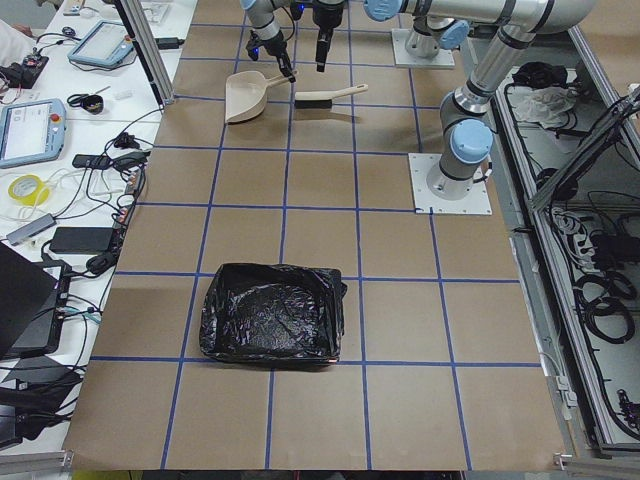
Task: Sweep and dump trash in nearest bin
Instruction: 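Open the right gripper and lift away from the dustpan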
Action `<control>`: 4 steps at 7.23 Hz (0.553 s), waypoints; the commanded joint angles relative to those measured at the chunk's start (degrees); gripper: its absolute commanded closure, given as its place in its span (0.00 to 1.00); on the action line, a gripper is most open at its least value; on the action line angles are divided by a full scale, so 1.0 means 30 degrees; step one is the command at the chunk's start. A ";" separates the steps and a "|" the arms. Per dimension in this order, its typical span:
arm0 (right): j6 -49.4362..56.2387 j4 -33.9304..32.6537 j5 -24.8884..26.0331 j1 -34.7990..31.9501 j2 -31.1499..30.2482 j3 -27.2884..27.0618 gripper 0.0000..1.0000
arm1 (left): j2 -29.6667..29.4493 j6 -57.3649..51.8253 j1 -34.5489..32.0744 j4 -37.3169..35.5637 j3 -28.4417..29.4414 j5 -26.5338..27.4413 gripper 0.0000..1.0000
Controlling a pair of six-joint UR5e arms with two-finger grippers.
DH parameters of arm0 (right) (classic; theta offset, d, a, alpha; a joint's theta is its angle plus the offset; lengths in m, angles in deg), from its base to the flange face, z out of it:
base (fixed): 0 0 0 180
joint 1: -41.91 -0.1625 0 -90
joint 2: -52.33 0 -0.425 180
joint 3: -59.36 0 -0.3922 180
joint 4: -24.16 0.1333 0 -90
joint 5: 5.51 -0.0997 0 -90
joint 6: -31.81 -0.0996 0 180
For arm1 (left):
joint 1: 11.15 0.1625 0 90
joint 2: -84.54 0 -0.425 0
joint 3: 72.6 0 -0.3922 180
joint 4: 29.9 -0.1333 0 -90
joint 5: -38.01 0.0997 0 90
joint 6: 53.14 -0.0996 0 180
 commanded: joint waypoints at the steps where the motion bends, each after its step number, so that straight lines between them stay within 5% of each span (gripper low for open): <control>1: -0.0089 -0.0052 -0.0097 0.0024 0.0000 -0.0132 1.00 | 0.0008 0.0001 0.0000 0.0006 -0.0110 -0.0064 0.00; 3: -0.0119 -0.0052 -0.0097 -0.0005 0.0030 -0.0132 1.00 | 0.0008 0.0001 0.0000 0.0006 -0.0169 -0.0093 0.00; 4: -0.0554 -0.0081 -0.0097 -0.0005 0.0059 -0.0161 0.78 | 0.0008 0.0001 0.0000 0.0006 -0.0169 -0.0093 0.00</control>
